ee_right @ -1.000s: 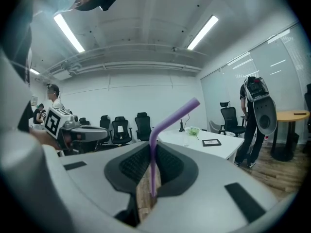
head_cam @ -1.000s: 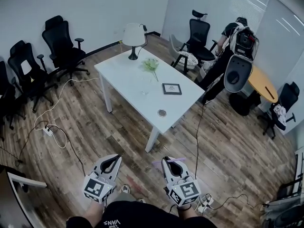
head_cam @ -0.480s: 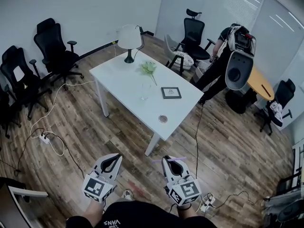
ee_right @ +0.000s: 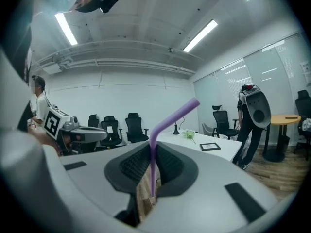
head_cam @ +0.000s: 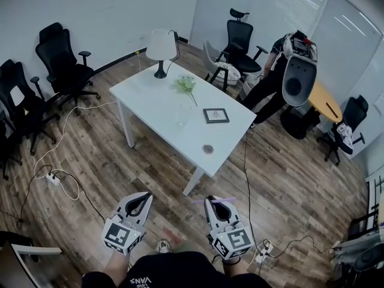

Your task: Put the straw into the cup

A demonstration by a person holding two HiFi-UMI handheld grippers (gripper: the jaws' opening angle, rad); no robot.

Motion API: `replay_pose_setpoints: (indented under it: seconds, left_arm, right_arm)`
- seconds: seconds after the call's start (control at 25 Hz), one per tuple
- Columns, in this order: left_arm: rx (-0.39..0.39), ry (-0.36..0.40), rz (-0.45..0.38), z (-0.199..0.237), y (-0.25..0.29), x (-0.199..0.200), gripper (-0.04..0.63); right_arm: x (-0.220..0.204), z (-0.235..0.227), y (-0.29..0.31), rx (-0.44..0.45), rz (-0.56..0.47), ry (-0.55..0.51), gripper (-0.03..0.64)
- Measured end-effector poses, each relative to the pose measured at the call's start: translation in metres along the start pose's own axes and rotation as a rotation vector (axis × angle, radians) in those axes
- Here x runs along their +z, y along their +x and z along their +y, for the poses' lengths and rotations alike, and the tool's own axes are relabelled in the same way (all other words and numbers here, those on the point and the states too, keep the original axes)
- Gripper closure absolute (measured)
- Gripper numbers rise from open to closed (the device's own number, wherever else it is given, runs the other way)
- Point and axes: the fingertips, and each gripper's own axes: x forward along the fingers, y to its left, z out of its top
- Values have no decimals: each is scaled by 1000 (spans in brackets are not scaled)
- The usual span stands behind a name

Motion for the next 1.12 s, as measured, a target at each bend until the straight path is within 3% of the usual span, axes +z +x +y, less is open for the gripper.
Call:
replay_pose_setpoints:
  seconds: [0.44, 1.12]
  left_arm:
    - [29, -31, 6, 17, 22, -3, 584]
    - [51, -12, -6, 38, 87, 14, 584]
  right_arm:
    - [8, -18, 27, 24, 10, -29, 574]
    - [18, -72, 72, 56, 12, -26, 572]
